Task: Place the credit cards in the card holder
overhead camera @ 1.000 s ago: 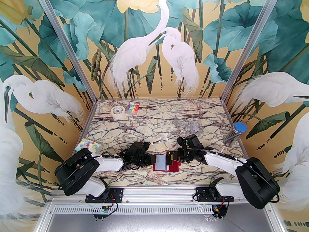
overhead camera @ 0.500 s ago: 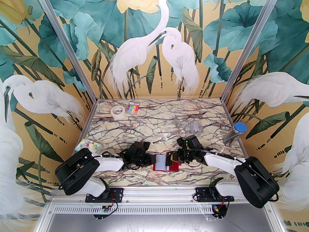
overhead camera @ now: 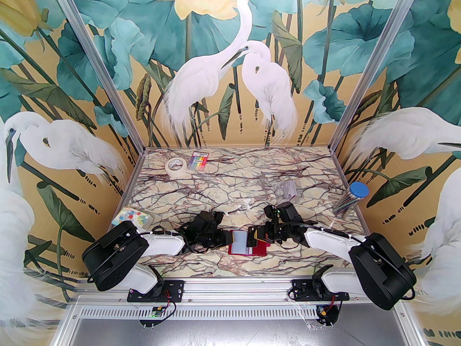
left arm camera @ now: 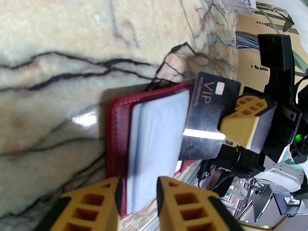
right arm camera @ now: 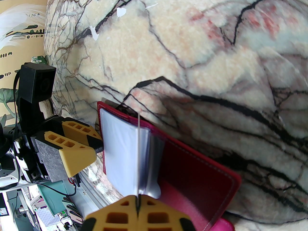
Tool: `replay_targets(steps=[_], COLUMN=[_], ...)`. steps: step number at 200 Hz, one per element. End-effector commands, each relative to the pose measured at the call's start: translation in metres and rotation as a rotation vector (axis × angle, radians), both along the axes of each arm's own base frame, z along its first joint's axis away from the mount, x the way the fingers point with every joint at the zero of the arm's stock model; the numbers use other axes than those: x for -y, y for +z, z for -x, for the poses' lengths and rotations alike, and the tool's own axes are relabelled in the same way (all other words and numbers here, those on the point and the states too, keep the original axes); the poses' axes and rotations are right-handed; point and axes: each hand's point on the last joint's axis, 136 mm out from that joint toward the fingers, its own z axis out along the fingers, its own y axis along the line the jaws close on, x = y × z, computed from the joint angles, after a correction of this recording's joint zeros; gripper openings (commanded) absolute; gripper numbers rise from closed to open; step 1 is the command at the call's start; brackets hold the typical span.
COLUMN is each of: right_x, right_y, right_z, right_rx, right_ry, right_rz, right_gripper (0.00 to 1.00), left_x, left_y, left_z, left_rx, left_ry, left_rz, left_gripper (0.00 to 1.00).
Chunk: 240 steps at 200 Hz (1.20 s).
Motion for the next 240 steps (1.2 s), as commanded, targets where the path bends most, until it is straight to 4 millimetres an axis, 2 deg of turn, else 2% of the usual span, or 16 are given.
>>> replay_targets(steps=[1,240], right_x=[0.000,0.000], right_y=[-0.007,-0.024], right_z=[0.005,0.027], right_rx=[-0.020,-0.076], right_ry=[0.004,0.039], right_rz=[0.008,0.036], right_gripper=[0.00,0.00], left_x=[-0.005,-0.006], left_y=[-0.015,-0.016], left_z=[0.001,0.002], left_rx=[-0.020,-0.022], left_ry=[0.014,0.016], left_rz=[-0.054,-0.057], left_gripper=[0.31,0.30])
